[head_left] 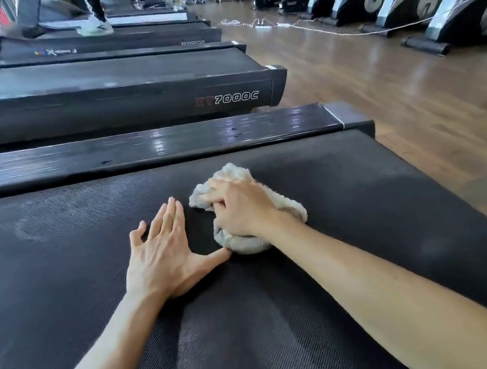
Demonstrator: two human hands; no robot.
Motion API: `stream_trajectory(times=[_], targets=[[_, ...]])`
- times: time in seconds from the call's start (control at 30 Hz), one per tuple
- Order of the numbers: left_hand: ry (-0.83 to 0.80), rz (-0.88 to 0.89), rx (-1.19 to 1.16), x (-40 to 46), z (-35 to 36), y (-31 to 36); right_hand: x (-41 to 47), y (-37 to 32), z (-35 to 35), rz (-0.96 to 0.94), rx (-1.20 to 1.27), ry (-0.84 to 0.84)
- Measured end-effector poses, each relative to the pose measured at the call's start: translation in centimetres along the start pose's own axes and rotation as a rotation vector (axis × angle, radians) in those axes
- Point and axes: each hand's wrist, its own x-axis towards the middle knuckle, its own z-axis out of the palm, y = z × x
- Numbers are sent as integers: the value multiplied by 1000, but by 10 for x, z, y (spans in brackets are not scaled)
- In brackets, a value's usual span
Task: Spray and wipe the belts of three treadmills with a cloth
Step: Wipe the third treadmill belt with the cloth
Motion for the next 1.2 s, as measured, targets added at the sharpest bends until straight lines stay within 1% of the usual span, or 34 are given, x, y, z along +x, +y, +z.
stream_trajectory(times=[0.03, 0.1, 0.17, 0.23, 0.3, 0.33, 0.37, 0.4, 0.47, 0.5, 0.53, 0.6, 0.63, 0.73, 0.8, 0.87, 0.9, 0.97, 1.03, 1.07, 1.13, 1.17, 1.2], targets=[[-6, 6, 6, -1, 0, 0, -4, 11, -1, 4, 52, -3], [-5, 9, 11, -1, -1, -1, -10, 55, -12, 17, -21, 49], [-18, 6, 3, -1, -1, -1, -18, 111, -37, 119, -110, 98], [-16, 11, 5, -2, 0, -1, -27, 141, -63, 268, -174, 127], [-20, 8, 8, 0, 0, -1, -22, 127, -65, 422, -284, 150], [-30, 6, 6, 0, 0, -1, -17, 110, -57, 444, -329, 163], [-31, 6, 0, 0, 0, 0, -10, 91, -46, 390, -331, 172], [-29, 9, -2, 0, 0, 1, -4, 71, -32, 264, -274, 161], [-34, 6, -9, -1, -2, -1, 2, 33, -10, -32, -77, 98], [-53, 7, -14, -1, -3, -1, -2, 22, -9, -113, 6, 37], [-67, 15, -21, -1, -4, 1, -7, 24, -13, -132, 68, 1], [-63, 20, -55, 2, -9, -3, -21, 52, -26, -72, 95, -35], [-53, 22, -67, 4, -11, -8, -30, 73, -35, 1, 66, -29], [-2, -18, -10, 16, -15, -34, -34, 128, -59, 269, 74, 90], [9, -104, 0, 23, -14, -47, -9, 127, -65, 361, -80, 101], [6, -143, 3, 26, -11, -51, 28, 96, -61, 418, -261, 103], [3, -140, -3, 27, -9, -50, 42, 74, -56, 436, -327, 71], [7, -136, -17, 28, -8, -49, 68, 43, -39, 386, -299, 48], [0, -143, -21, 27, -11, -50, 66, 19, -21, 227, -194, 46], [2, -144, -19, 25, -11, -51, 55, 17, -14, 117, -158, 9], [-4, -136, -9, 25, -13, -50, 22, 36, -15, -17, -67, -15], [-12, -129, -11, 23, -14, -49, 4, 50, -24, 8, -35, 11], [-8, -127, -10, 24, -15, -49, -6, 72, -33, 86, -16, 38]])
